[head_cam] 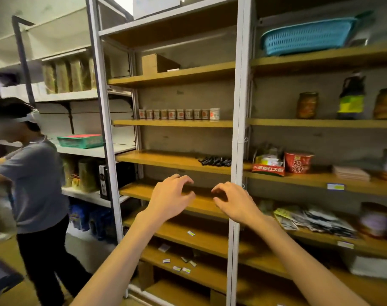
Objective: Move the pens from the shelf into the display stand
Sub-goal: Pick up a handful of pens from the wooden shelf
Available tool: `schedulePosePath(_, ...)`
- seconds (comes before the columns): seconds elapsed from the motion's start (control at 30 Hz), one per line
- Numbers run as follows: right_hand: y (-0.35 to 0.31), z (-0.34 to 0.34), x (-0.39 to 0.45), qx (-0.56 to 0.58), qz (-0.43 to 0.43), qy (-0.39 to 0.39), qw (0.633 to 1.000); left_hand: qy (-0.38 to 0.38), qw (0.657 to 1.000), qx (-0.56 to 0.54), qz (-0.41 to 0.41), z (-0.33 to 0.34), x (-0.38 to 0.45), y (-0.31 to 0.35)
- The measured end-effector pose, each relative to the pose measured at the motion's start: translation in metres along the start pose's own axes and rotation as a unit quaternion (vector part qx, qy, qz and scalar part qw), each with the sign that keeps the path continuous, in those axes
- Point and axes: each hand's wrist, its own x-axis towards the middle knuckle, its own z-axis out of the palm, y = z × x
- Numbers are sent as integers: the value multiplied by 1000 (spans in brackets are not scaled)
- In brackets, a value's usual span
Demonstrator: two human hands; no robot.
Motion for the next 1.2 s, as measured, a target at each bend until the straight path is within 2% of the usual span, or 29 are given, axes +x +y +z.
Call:
schedulePosePath(0.53,79,72,224,-1,52,51,997,-22,998,-59,28,119,201,-133)
schedulePosePath(0.93,150,116,332,22,65,84,994,-56,996,-57,44,195,311,-168)
schedulePosePath(1.2,195,139,387,27,72,131,988,-70,996,-51,17,246,378,-179)
